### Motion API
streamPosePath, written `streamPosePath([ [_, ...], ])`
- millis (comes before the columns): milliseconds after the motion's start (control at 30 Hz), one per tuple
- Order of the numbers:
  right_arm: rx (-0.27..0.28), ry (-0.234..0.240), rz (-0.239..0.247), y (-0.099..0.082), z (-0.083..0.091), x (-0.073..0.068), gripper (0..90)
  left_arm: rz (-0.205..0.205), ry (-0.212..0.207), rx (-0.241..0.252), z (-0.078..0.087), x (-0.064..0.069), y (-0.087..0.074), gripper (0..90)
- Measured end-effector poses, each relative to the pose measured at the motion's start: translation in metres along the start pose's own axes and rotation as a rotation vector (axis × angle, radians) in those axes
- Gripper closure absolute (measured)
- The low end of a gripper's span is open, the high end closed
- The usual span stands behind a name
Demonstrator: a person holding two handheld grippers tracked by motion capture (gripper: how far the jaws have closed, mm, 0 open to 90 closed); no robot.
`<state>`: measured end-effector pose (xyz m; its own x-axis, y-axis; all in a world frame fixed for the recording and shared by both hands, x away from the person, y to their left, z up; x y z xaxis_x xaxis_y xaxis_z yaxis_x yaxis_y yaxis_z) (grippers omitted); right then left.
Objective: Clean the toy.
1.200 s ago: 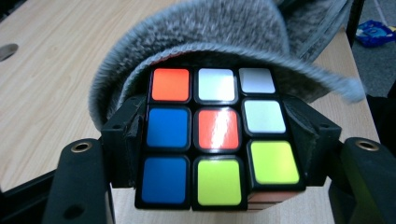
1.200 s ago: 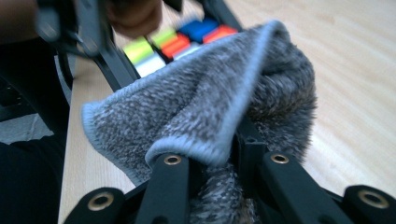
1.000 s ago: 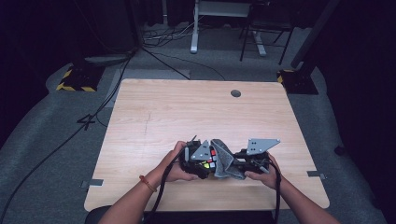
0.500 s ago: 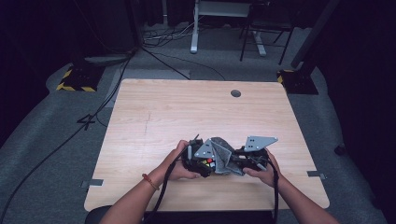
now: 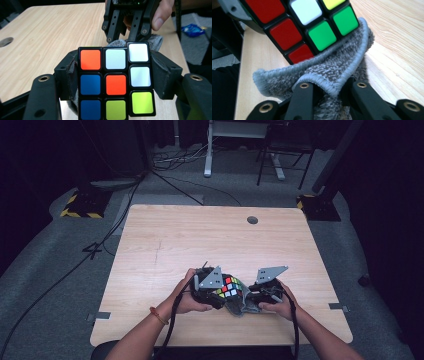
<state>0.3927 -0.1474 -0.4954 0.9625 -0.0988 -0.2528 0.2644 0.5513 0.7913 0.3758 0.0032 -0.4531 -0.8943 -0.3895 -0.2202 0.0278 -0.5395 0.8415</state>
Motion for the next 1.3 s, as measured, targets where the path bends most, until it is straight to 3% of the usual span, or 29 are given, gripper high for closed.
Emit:
streamPosePath([
  [100, 0.028, 0.0, -0.002, 0.0, 0.004, 0.0, 79.1, -0.003, -0.001, -0.016, 0.0, -0.002, -0.004, 33.0],
  [267, 0.062, -0.038, -0.015, 0.002, 0.011, 0.004, 79.1, -0.005, 0.015, -0.05, -0.002, -0.004, -0.011, 32.9],
  [633, 0.07, -0.081, 0.004, 0.005, 0.015, 0.003, 79.2, -0.048, 0.045, -0.154, -0.017, 0.0, -0.024, 32.9],
  [767, 0.064, -0.099, 0.002, 0.004, 0.014, 0.004, 79.2, -0.051, 0.051, -0.174, -0.022, -0.001, -0.026, 32.8],
  [833, 0.074, -0.105, 0.008, 0.005, 0.015, 0.004, 79.2, -0.04, 0.05, -0.16, -0.021, -0.001, -0.025, 33.1],
  [967, 0.042, -0.123, 0.018, 0.004, 0.013, 0.005, 79.1, -0.016, 0.041, -0.09, -0.012, -0.004, -0.014, 33.5],
  [1033, -0.013, -0.136, 0.025, 0.0, 0.007, 0.005, 79.1, 0.0, 0.036, -0.065, -0.008, -0.005, -0.01, 33.6],
  [1167, -0.085, -0.082, 0.034, -0.007, -0.008, 0.001, 78.8, 0.001, 0.077, -0.063, -0.004, -0.011, -0.01, 33.6],
  [1300, -0.114, -0.065, 0.049, -0.005, -0.01, -0.005, 78.4, 0.003, 0.093, -0.075, -0.002, -0.016, -0.015, 33.6],
])
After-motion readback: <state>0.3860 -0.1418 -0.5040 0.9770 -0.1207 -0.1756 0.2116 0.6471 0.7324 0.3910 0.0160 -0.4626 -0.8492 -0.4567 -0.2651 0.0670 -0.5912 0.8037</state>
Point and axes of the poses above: each handheld gripper's, and its own axes: z roughly backward along the jaws, y roughly out of its top, x roughly to its right, the point moved 6 cm from there along -z, roughly forward along the jaws, and after that the axes turned 13 degrees about y, right-handed, at the moved point
